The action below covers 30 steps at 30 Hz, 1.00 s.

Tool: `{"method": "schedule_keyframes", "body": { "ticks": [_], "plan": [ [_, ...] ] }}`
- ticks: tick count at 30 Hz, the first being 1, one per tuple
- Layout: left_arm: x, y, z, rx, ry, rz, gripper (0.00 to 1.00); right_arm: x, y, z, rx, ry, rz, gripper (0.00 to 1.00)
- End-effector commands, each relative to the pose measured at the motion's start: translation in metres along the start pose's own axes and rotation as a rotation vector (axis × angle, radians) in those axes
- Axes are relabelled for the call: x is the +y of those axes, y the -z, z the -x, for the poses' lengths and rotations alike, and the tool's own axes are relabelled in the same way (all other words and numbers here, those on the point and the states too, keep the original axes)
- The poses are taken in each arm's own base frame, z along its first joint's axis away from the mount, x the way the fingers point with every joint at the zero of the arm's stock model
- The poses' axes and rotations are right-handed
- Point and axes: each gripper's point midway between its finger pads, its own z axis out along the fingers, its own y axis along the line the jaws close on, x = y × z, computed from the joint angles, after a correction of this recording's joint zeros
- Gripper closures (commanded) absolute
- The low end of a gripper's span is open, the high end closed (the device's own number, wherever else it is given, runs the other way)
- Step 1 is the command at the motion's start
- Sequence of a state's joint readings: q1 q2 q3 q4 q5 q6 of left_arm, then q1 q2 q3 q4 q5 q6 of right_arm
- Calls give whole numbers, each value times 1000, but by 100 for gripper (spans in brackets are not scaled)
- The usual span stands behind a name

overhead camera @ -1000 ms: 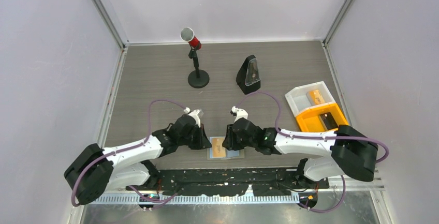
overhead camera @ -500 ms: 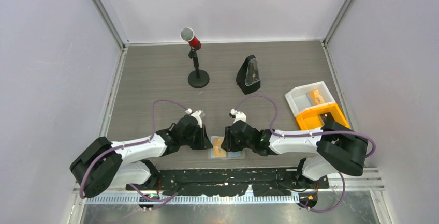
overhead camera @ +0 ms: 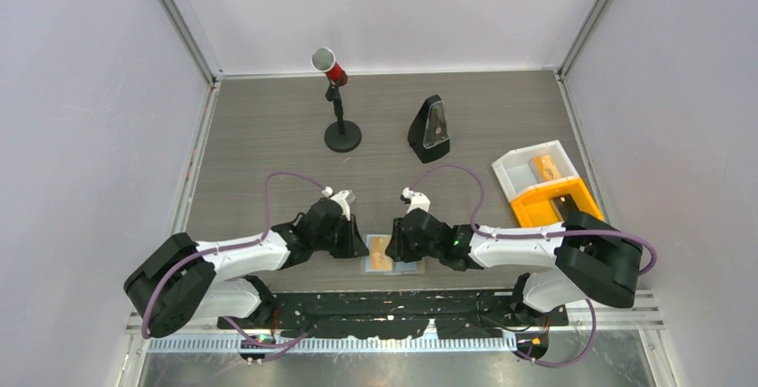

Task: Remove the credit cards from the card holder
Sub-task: Remove the credit card from the card holder.

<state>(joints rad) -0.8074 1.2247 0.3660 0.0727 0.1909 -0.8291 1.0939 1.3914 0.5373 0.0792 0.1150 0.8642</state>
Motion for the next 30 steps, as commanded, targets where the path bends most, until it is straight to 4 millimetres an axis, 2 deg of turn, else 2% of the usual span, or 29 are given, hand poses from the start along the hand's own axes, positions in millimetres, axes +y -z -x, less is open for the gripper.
{"method": "schedule_keyframes", "body": {
  "ticks": [1, 14, 18, 30],
  "plan": [
    [16, -3, -10, 32, -6, 54, 100, -1, 4, 9, -49, -9, -13, 70],
    [19, -4, -11, 36, -4, 64, 100, -7, 0, 2, -28, -28, -15, 69],
    [20, -4, -12, 38, -3, 66, 100, -8, 2, 5, -42, -39, -10, 65],
    [21, -4, -14, 44, 3, 69, 100, -10, 5, 7, -67, -106, 87, 73]
  ]
}}
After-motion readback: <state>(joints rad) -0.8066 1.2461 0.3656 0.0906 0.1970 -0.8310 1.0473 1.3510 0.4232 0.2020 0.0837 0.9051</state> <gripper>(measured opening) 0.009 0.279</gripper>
